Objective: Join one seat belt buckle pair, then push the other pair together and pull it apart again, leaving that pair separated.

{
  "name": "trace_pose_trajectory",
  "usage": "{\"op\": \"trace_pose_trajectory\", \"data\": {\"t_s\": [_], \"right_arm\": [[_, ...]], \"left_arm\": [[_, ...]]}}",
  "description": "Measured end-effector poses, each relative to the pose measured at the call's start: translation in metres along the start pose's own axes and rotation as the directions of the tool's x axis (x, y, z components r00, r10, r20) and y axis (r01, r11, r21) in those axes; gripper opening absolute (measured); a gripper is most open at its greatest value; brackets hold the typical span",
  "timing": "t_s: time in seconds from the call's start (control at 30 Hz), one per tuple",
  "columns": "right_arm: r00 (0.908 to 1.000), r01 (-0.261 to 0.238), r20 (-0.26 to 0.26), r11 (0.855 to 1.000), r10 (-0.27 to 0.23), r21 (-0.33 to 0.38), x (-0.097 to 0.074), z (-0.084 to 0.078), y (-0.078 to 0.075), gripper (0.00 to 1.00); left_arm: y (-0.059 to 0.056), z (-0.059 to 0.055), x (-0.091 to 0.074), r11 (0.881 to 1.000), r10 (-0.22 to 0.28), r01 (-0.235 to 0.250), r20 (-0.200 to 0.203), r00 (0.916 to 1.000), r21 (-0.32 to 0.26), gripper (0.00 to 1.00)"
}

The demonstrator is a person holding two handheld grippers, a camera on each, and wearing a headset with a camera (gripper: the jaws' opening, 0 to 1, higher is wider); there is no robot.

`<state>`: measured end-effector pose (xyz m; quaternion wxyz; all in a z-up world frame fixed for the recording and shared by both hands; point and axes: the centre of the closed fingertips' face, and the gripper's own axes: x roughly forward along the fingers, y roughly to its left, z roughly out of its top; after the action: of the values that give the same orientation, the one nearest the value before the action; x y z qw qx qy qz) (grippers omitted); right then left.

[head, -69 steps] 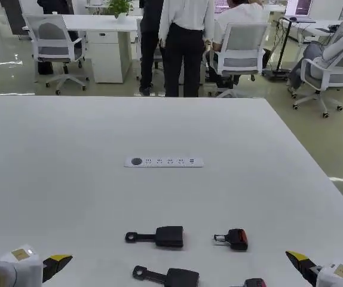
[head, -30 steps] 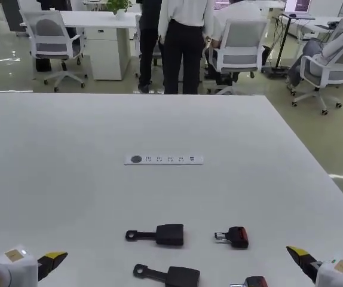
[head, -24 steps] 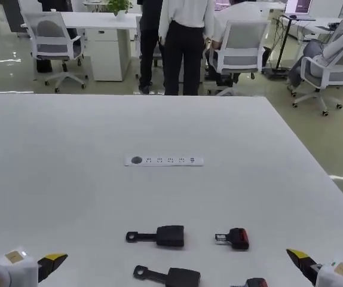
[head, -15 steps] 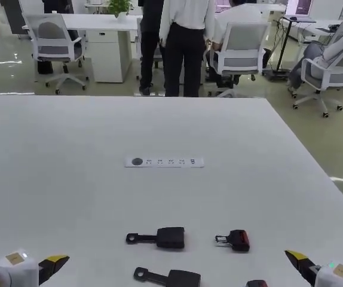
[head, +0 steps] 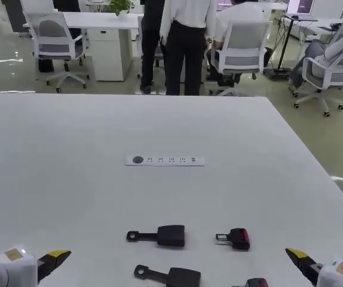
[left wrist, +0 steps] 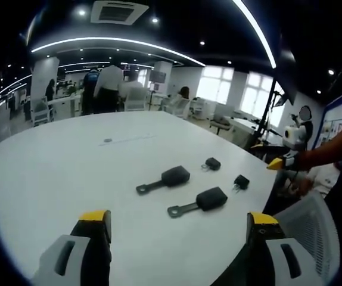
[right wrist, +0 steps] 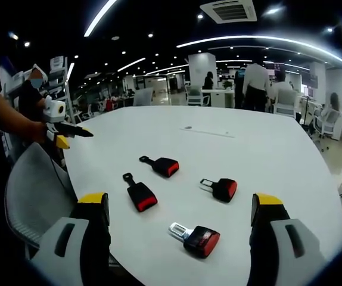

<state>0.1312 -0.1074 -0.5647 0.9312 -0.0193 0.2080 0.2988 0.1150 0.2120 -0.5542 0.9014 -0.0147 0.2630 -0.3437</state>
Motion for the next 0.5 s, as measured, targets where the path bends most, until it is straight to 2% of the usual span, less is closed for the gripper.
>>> {"op": "trace_pose_trajectory", "data": {"t_s": [0.03, 0.2, 0.27, 0.37, 0.43, 0.47, 0.5], "right_arm": [[1.0000, 0.000, -0.001, 1.000, 0.000, -0.001, 0.000, 0.000, 0.000, 0.99], [1.0000, -0.001, -0.003, 1.000, 0.001, 0.001, -0.001, 0.001, 0.001, 0.99], [1.0000, 0.001, 0.001, 1.000, -0.001, 0.004, 0.000, 0.002, 0.002, 0.99], [0.9998, 0.009, 0.016, 1.000, -0.009, 0.015, 0.000, 0.006, 0.003, 0.99], [0.9997, 0.013, 0.022, 1.000, -0.013, 0.024, 0.000, 0.006, 0.003, 0.99], [0.9997, 0.013, 0.021, 1.000, -0.014, 0.025, 0.000, 0.005, 0.003, 0.99], [0.9998, 0.013, 0.018, 1.000, -0.013, 0.025, 0.001, 0.002, 0.003, 0.99]], "left_arm": [[-0.005, 0.003, 0.000, 1.000, 0.001, -0.001, -0.003, 1.0000, -0.003, 0.97], [-0.002, 0.001, 0.000, 1.000, 0.003, -0.003, -0.007, 1.0000, -0.006, 0.97], [-0.008, 0.006, -0.001, 1.000, 0.005, -0.005, 0.001, 1.0000, -0.001, 0.97], [0.007, -0.001, 0.001, 1.000, 0.002, -0.002, 0.017, 0.9999, -0.002, 0.97], [-0.007, 0.006, 0.000, 1.000, 0.001, -0.001, 0.014, 0.9999, -0.006, 0.97], [-0.006, 0.004, 0.001, 1.000, 0.001, -0.001, 0.013, 0.9999, -0.007, 0.98], [0.003, -0.002, 0.001, 1.000, 0.001, -0.001, 0.008, 1.0000, -0.008, 0.98]]}}
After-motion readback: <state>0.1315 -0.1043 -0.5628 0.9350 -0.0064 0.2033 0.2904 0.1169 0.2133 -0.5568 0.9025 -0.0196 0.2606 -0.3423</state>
